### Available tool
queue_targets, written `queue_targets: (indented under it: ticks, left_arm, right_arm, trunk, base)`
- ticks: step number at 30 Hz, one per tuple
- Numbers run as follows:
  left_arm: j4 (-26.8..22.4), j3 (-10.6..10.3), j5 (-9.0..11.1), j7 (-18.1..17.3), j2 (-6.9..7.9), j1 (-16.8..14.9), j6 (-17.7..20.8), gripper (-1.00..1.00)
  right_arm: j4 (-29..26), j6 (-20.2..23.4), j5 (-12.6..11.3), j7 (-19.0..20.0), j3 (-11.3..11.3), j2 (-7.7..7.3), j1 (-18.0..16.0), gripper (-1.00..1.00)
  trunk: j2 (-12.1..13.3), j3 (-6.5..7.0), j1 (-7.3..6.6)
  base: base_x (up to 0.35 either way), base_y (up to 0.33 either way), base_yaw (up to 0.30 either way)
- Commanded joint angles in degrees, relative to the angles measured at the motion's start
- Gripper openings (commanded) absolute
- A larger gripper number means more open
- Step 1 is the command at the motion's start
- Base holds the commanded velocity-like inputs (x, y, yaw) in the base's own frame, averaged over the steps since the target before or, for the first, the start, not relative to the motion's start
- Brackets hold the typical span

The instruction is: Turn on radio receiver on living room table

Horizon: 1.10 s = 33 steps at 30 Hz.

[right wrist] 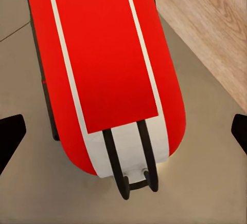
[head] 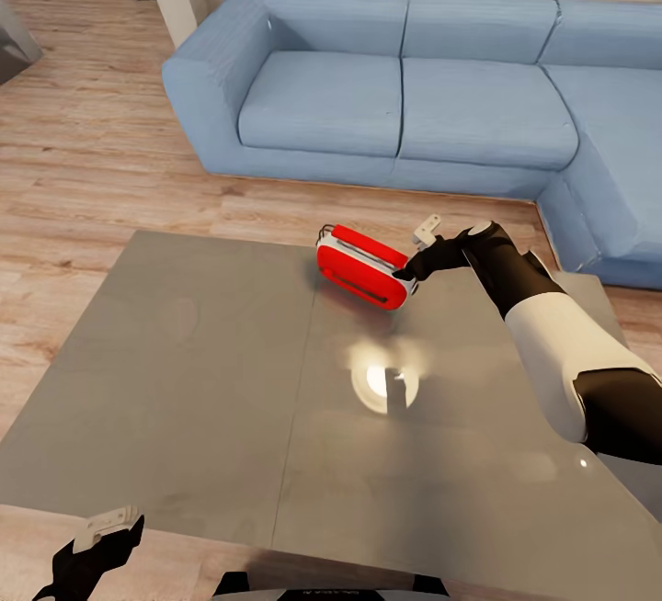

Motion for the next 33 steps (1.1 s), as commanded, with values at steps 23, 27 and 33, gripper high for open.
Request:
queue_targets:
  ticks: [23,27,33]
  left_arm:
    - [0.00,0.00,0.00,-0.01,0.00,0.00,0.00,1.00]
    - [0.00,0.00,0.00,-0.02,0.01,-0.02,0.00,1.00]
    - [0.00,0.00,0.00,0.00,0.00,0.01,0.00,1.00]
  right_arm:
    - [-2.54,-0.08,-0.07,0.04,-0.23,0.00,0.00,1.00]
    - [-2.93,-0.02,-0.08,0.47,-0.31,0.00,0.00,1.00]
    - [-2.92,0.03,-0.16,0.61,-0.34,0.00,0.00,1.00]
  trunk:
    - [0.00,-0.70,0.00]
    - [0.00,-0.71,0.00]
    - [0.00,-0.71,0.00]
  base:
    - [0.000,0.000,0.000]
    - [0.000,0.000,0.000]
    - [0.000,0.000,0.000]
